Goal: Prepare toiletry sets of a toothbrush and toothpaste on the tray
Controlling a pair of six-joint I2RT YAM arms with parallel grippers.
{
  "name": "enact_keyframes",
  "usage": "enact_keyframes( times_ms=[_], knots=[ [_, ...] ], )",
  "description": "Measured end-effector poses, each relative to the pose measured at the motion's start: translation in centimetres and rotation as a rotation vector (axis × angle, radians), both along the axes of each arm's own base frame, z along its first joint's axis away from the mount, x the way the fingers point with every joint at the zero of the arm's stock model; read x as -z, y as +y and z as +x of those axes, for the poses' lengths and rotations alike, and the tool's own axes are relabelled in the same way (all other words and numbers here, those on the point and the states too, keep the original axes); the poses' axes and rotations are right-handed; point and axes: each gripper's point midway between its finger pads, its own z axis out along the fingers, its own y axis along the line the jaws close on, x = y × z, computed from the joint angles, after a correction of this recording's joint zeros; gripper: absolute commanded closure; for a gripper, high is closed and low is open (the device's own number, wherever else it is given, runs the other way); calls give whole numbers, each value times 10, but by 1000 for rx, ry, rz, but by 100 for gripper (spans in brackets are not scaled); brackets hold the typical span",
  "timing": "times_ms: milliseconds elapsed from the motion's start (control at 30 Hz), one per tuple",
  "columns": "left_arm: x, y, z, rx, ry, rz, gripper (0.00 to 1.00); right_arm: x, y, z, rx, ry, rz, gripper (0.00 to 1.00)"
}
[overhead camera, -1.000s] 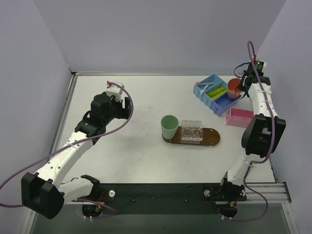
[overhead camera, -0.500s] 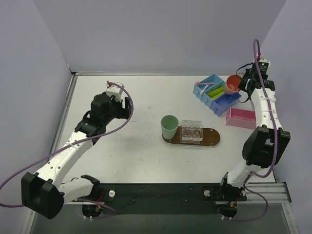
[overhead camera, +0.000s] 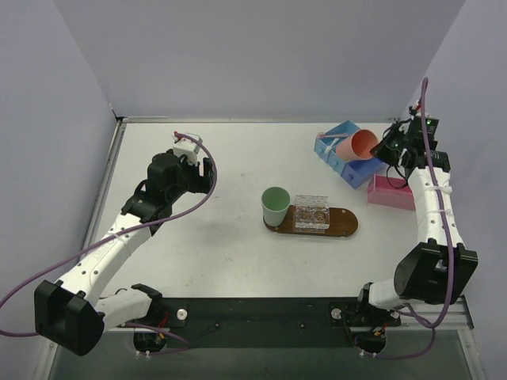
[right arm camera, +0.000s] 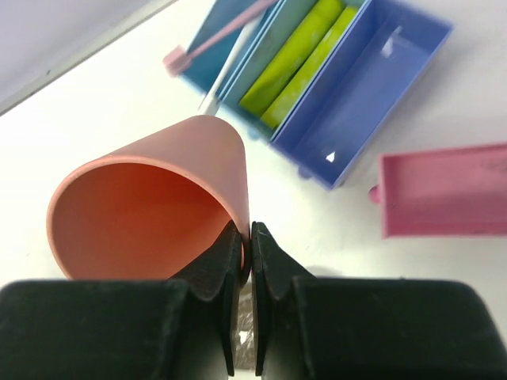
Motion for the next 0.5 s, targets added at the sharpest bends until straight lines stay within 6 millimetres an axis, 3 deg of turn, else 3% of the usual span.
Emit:
enact_keyframes(
  times_ms=[267, 367, 500],
  knots=[
    [-2, -4, -2, 16, -6, -11, 20, 25, 54, -35, -106, 93, 81, 100],
    [-2, -5, -3, 18, -6, -12, 20, 18, 66, -49, -128, 98, 64, 100],
    [-2, -7, -4, 23, -6, -13, 20, 4, 65, -67, -111, 80, 33, 100]
  ],
)
